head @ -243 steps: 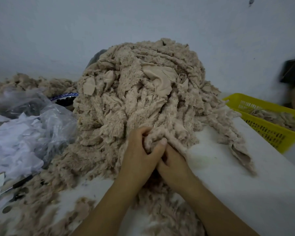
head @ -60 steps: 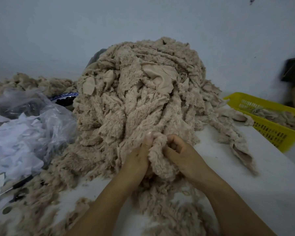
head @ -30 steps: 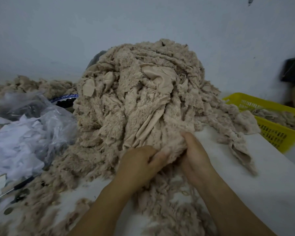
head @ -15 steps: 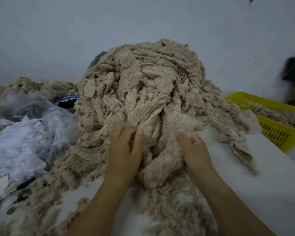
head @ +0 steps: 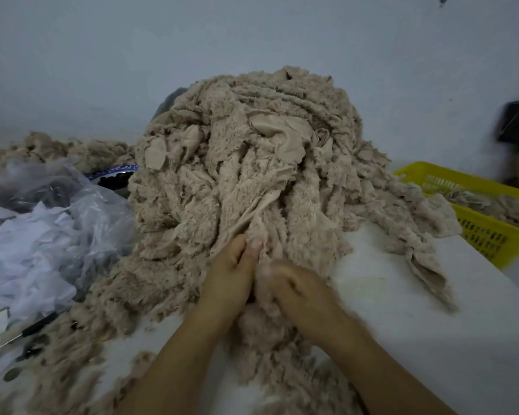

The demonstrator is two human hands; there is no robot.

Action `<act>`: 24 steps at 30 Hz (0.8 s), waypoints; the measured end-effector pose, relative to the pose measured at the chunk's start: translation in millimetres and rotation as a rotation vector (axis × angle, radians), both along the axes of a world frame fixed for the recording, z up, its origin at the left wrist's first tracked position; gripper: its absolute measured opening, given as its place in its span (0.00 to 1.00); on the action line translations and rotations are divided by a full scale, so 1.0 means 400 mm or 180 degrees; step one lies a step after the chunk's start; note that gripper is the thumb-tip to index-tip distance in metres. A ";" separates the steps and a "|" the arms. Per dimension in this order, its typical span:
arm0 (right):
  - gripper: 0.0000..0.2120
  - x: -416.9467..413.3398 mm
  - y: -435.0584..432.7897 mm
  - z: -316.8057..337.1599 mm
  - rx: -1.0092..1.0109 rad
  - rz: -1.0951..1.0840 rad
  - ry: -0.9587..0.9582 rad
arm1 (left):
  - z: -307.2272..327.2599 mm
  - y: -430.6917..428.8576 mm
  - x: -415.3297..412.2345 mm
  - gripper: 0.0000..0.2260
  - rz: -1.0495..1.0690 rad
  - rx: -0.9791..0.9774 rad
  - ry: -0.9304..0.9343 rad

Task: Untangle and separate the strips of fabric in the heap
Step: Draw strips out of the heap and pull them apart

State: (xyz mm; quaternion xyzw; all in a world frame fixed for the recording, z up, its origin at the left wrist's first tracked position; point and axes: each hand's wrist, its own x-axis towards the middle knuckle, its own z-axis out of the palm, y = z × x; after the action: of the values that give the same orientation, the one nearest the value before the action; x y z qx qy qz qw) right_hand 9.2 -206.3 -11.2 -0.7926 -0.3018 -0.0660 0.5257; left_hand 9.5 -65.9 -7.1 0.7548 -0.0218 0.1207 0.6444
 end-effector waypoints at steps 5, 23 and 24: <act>0.14 0.045 -0.044 0.009 0.0102 -0.1055 -0.0662 | -0.006 -0.020 0.003 0.13 0.0003 0.2237 -0.1630; 0.13 0.080 -0.115 0.013 0.1046 -0.2303 0.0764 | 0.048 0.082 0.015 0.21 -0.0008 -0.3847 0.0279; 0.12 0.086 -0.128 0.008 0.0964 -0.2297 0.0750 | 0.039 0.094 0.019 0.21 0.0027 -0.3852 0.0333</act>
State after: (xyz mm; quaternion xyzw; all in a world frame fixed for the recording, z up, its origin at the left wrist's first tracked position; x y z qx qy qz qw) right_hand 43.4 -257.5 -7.8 -0.7634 0.0712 -0.1986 0.6105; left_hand 17.1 -28.3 8.6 0.2594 0.0854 0.0769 0.9589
